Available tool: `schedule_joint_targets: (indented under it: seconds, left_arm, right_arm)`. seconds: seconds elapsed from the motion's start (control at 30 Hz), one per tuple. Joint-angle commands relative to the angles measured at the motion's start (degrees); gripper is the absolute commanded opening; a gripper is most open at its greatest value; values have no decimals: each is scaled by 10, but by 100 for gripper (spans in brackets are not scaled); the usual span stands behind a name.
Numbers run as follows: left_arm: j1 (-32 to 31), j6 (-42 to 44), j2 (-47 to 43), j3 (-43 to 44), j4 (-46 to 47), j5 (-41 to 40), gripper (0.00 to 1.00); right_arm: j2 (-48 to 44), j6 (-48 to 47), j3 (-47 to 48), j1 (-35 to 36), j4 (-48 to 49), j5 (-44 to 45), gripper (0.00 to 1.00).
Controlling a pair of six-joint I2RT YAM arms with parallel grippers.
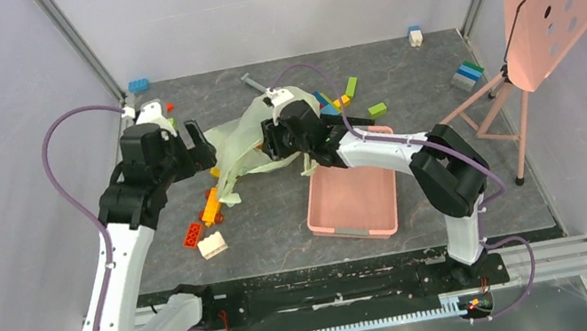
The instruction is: Take the fake fruits out of the plastic bag
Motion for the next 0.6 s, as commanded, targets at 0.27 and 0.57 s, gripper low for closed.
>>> schedule_joint_targets:
  seconds: [0.27,0.57]
  left_arm:
    - [0,15,-21,114,74,173,100]
    - [-6,-83,12,126,230,318,92]
  right_arm:
    - [-15,3,46,0,-28,-6,43]
    - [-25,27,59,-16,-49,3,43]
